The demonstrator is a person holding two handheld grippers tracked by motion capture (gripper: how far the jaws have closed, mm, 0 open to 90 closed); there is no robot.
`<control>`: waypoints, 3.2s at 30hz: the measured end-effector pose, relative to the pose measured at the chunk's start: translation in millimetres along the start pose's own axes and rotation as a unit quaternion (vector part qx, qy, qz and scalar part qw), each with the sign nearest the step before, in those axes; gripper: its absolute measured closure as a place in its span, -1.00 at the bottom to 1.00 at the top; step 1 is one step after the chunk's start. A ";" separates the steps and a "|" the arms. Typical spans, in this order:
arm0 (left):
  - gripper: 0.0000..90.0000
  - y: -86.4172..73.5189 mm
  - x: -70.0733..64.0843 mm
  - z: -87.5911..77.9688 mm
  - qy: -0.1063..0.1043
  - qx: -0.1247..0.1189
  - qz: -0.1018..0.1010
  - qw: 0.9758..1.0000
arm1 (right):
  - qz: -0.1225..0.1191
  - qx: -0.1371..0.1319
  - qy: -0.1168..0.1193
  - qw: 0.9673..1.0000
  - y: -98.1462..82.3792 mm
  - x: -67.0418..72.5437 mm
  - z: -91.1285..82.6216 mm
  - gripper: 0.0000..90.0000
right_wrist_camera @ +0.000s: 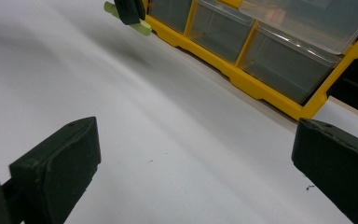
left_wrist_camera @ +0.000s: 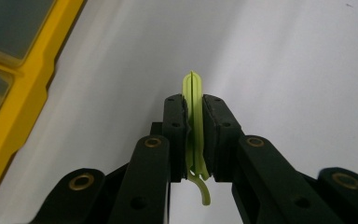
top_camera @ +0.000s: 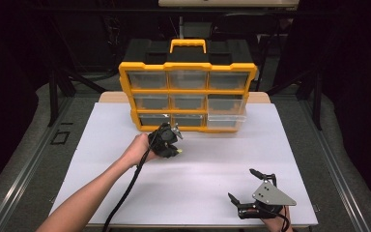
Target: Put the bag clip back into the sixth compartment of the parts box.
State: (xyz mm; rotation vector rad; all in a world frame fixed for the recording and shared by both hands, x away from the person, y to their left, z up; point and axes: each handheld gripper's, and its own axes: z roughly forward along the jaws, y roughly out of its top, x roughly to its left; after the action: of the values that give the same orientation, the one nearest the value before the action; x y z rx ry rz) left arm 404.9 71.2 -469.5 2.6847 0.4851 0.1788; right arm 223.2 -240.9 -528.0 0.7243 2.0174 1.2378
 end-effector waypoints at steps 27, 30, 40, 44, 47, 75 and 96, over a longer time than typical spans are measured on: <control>0.78 10.0 26.3 -13.7 0.018 0.037 0.051 0.998 | -0.002 0.002 0.005 1.000 0.8 1.9 1.1 -0.99; 0.78 11.8 28.4 -13.7 0.018 0.042 0.056 0.997 | 0.002 0.001 0.005 1.000 0.5 1.4 0.0 -0.99; 0.78 17.4 32.5 -19.2 0.018 0.046 0.077 0.996 | 0.002 0.003 0.004 1.000 0.7 2.4 -0.5 -0.99; 0.78 20.3 36.9 -23.2 0.020 0.049 0.081 0.995 | 0.002 0.003 0.004 1.000 0.6 2.4 -0.4 -0.99; 0.78 20.9 37.9 -23.9 0.022 0.046 0.080 0.995 | 0.001 0.002 0.004 1.000 0.6 2.1 -0.5 -0.99; 0.78 44.6 44.1 -43.3 0.034 0.065 0.108 0.991 | 0.002 0.000 0.001 1.000 0.2 1.2 -0.9 -0.99; 0.78 62.5 46.6 -61.8 0.051 0.068 0.120 0.989 | 0.005 0.000 0.002 1.000 0.1 1.0 -1.7 -0.99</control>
State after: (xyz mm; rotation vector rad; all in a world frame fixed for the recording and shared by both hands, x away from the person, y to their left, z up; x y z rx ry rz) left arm 455.5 57.1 -385.0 2.8732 0.2081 0.3666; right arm 221.3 -241.1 -527.5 0.7336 2.0193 1.2443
